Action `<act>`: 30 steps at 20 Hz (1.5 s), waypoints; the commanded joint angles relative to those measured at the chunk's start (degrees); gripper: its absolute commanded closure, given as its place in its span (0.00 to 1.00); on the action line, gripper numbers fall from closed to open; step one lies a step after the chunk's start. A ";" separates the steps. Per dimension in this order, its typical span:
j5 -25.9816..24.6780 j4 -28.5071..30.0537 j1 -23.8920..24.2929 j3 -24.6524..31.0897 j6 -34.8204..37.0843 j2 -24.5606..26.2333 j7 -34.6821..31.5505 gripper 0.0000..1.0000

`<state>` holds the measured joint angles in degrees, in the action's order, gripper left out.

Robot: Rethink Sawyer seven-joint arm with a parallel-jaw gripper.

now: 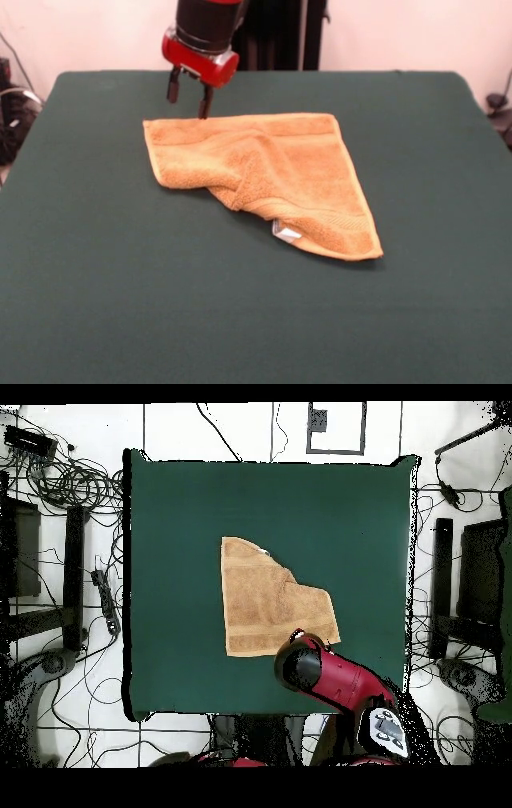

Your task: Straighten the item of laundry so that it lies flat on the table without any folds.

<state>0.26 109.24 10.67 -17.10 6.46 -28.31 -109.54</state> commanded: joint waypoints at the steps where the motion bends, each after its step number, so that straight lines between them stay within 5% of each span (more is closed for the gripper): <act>1: 0.27 -1.92 -1.78 5.37 4.10 0.78 -6.28 0.00; 30: 2.20 -10.14 -0.07 8.09 14.22 -0.47 -5.36 0.00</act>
<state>0.24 104.25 10.43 -16.85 14.57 -30.30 -109.54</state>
